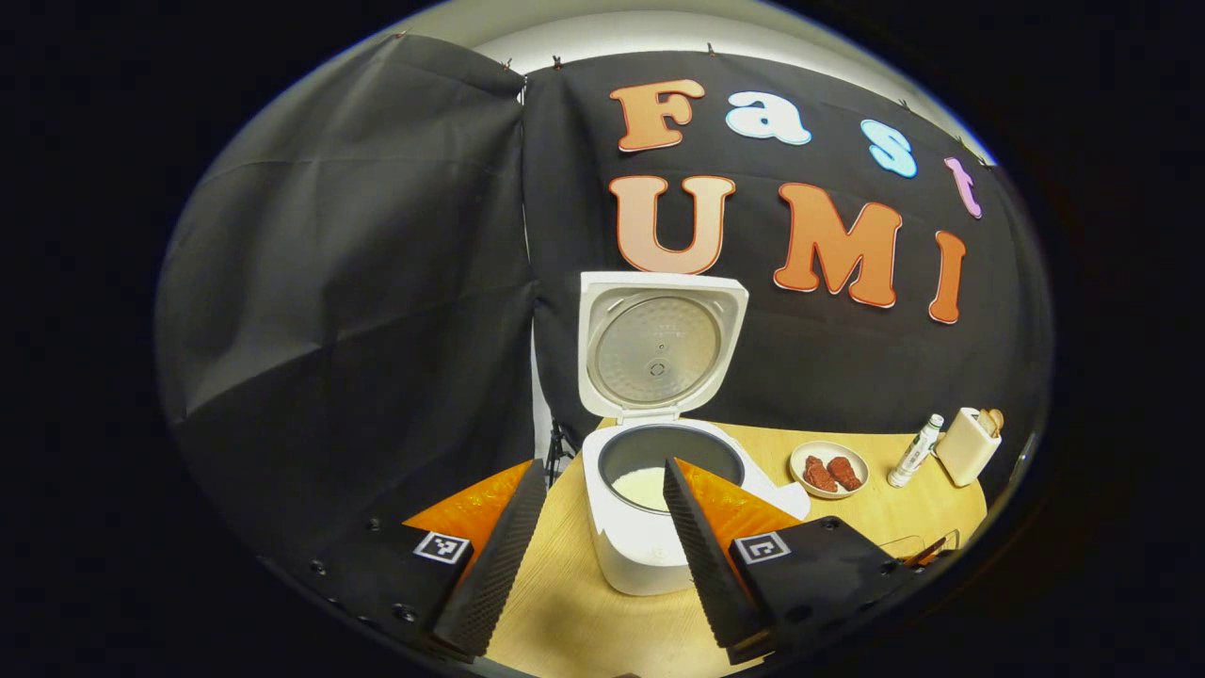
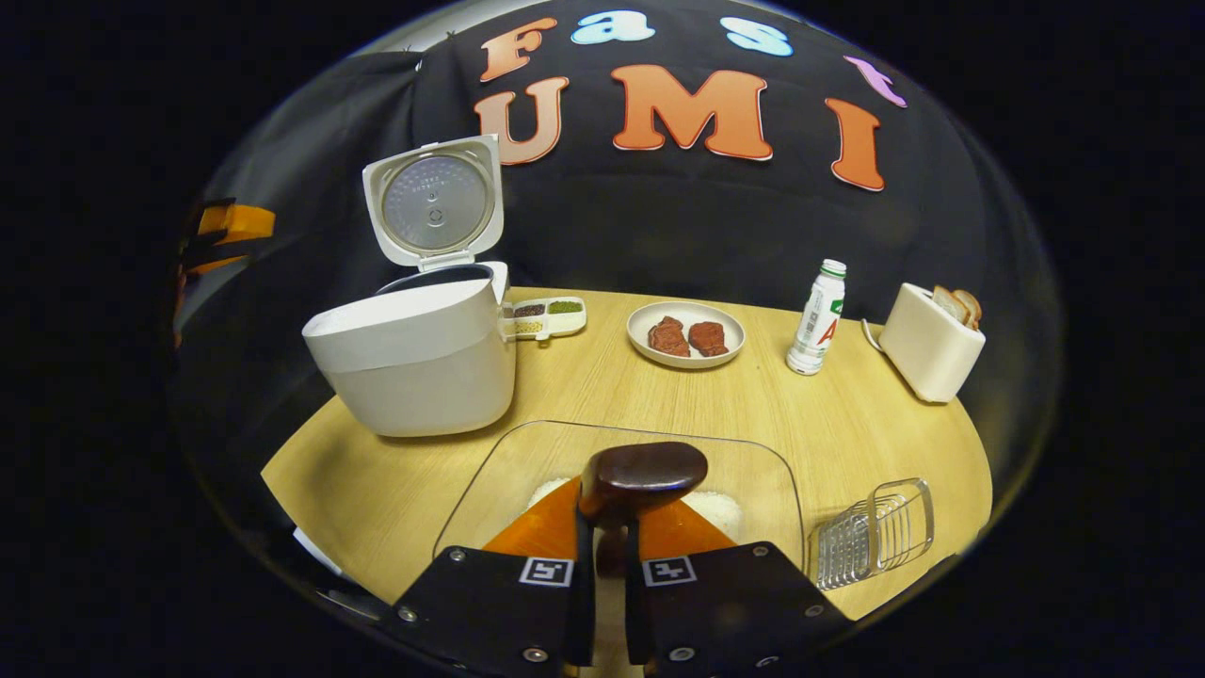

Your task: Close the left gripper, press the button to open the rice cooker; take a wooden spoon from the chopstick holder with the right hand, scoop a spoonful of rice and pour it into the rice cooker, then put the wooden spoon back into the chopstick holder.

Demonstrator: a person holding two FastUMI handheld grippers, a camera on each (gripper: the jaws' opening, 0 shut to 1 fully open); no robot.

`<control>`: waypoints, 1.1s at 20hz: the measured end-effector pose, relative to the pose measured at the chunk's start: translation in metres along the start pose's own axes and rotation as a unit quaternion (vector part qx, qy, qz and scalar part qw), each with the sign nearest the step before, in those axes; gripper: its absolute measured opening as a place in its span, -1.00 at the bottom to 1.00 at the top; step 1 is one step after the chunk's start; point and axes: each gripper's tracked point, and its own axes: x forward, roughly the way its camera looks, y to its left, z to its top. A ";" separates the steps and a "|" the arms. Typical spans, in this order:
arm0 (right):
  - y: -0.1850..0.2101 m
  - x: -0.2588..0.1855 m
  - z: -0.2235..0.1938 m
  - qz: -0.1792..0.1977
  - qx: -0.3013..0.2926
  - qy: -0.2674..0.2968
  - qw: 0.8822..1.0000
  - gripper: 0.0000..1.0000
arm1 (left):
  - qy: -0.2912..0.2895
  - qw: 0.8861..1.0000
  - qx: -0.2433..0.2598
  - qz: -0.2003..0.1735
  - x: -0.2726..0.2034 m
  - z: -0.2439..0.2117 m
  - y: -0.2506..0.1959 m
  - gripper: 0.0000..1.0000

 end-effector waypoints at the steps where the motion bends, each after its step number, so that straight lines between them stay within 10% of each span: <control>1: 0.005 0.002 0.000 0.008 0.010 0.006 1.000 -0.75 | 0.001 1.000 -0.001 0.003 0.000 -0.001 0.003 0.74; 9: 0.014 0.009 0.002 0.040 0.113 0.047 0.992 -0.75 | 0.003 1.000 -0.001 0.023 -0.002 -0.006 0.020 0.74; 22: -0.008 0.019 -0.005 0.052 0.317 0.061 0.945 -0.75 | 0.000 1.000 0.017 0.015 0.005 -0.001 0.003 0.76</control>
